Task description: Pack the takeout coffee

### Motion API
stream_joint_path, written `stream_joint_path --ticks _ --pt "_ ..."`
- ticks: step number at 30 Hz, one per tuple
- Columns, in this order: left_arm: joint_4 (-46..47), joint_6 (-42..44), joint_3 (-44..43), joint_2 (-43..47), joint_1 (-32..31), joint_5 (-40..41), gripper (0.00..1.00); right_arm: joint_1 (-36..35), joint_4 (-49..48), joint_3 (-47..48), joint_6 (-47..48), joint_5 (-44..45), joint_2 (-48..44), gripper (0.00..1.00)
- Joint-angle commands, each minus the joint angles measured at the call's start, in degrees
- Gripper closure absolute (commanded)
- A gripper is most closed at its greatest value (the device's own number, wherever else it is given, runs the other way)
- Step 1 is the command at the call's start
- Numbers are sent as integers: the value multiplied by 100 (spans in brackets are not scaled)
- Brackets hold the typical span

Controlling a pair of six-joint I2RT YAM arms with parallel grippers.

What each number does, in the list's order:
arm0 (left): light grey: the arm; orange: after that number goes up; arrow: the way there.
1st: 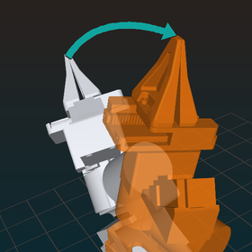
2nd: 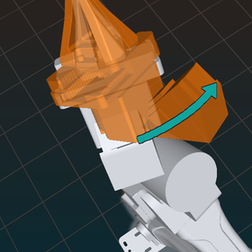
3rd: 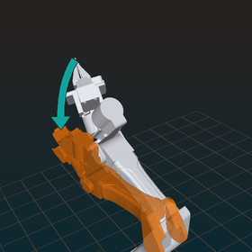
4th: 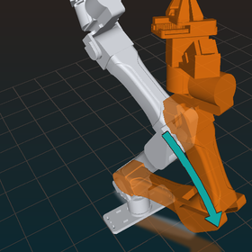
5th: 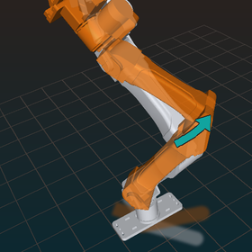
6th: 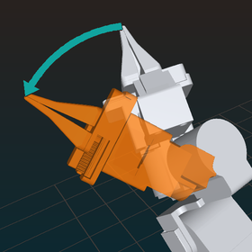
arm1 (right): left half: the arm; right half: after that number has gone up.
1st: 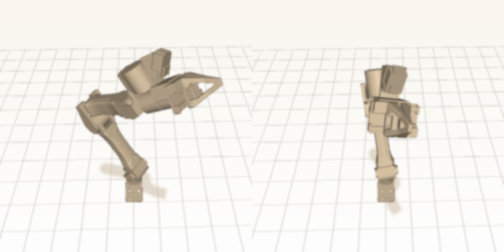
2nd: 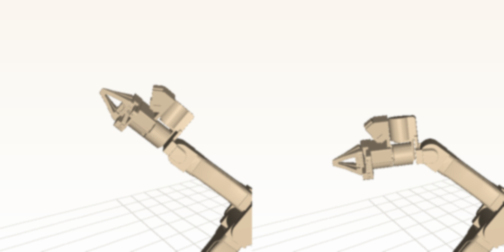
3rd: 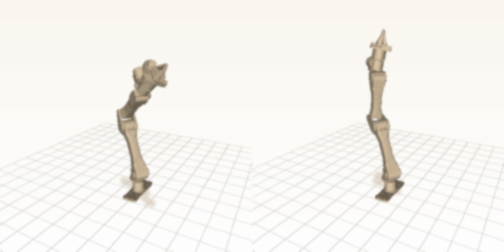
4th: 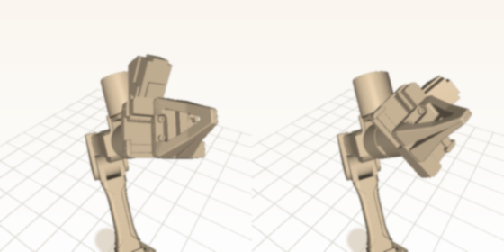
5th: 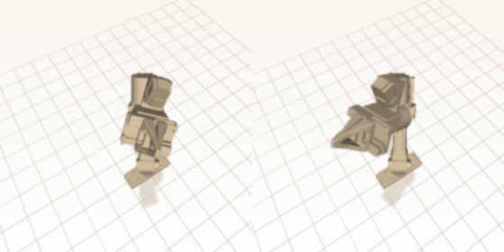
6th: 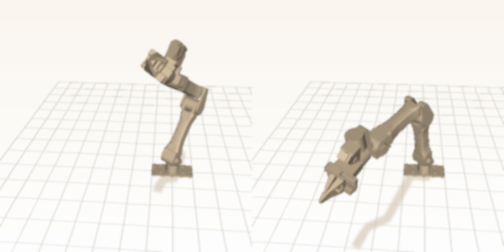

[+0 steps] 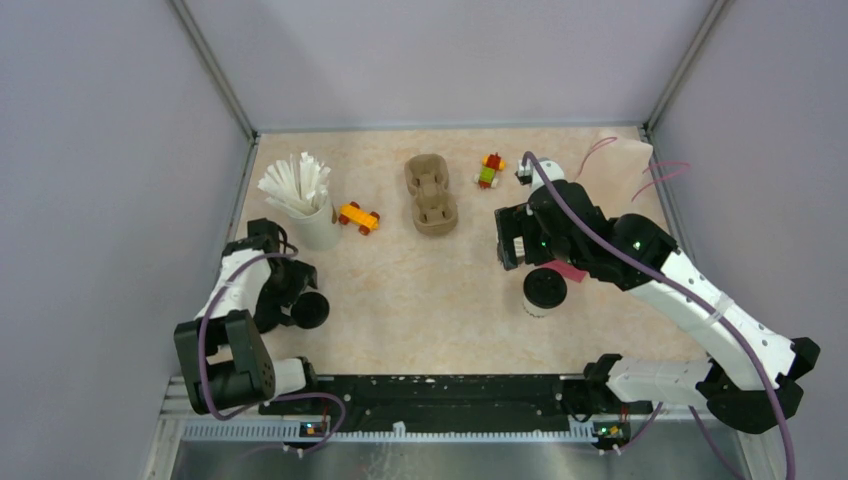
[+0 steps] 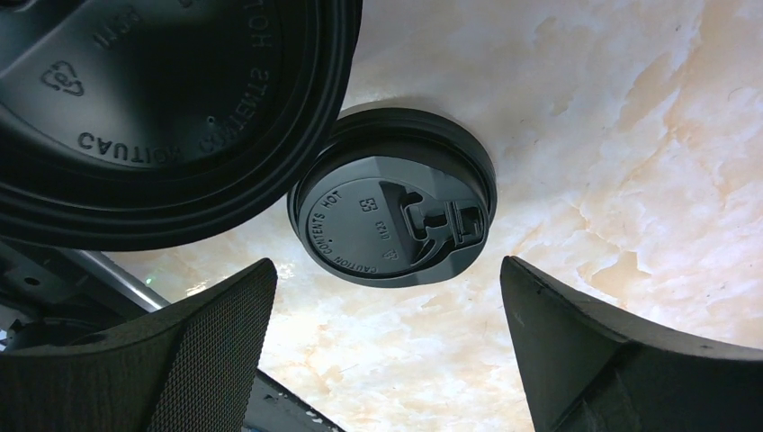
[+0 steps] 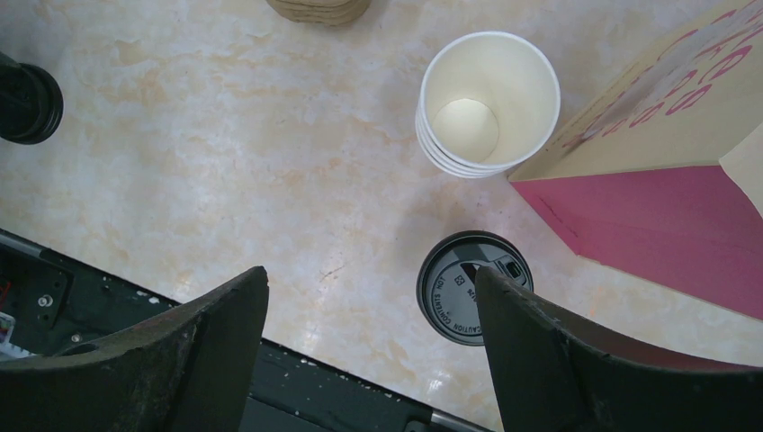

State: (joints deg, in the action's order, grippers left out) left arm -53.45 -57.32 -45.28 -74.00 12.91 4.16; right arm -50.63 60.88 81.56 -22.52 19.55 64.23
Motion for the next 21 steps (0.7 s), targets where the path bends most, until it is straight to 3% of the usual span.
stream_joint_path --ticks 1,13,21 --pt "303 -113 100 -47 -18 -110 1 -74 -62 244 74 16 -105 17" --pt "611 -224 362 -480 -34 -14 2 -72 -36 113 283 107 -213 17" --pt "638 -214 265 -488 -68 46 15 -71 -92 42 471 190 -271 17"
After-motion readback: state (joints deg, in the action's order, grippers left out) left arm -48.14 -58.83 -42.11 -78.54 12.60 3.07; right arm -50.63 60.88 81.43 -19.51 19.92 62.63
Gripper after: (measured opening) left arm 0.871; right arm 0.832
